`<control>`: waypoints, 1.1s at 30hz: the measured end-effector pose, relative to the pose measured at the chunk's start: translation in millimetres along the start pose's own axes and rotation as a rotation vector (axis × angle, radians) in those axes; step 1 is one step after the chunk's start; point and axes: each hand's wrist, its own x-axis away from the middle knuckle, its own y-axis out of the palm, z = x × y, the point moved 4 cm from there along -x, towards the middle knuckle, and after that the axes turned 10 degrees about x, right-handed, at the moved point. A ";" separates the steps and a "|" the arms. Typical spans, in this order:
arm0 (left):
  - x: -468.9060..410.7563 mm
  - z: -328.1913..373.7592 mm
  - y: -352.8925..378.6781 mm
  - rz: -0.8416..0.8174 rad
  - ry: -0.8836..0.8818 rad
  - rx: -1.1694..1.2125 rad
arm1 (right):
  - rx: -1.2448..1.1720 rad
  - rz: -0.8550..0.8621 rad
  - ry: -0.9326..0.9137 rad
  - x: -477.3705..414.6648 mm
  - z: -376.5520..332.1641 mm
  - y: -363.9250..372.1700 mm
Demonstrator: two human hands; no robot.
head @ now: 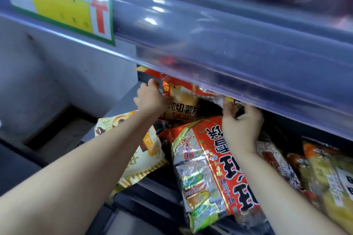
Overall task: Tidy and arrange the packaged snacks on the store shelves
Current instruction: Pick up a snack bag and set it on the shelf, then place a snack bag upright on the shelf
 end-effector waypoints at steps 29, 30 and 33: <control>187.3 3.5 -95.3 -0.426 -0.378 1.229 | -0.402 -0.614 0.164 48.4 -2.9 -48.8; 197.6 3.8 -96.5 -0.448 -0.368 1.206 | -0.455 -0.712 0.186 53.8 -6.9 -51.0; 221.6 0.6 -98.2 -0.496 -0.333 1.166 | -0.476 -0.870 0.142 68.5 -12.6 -64.8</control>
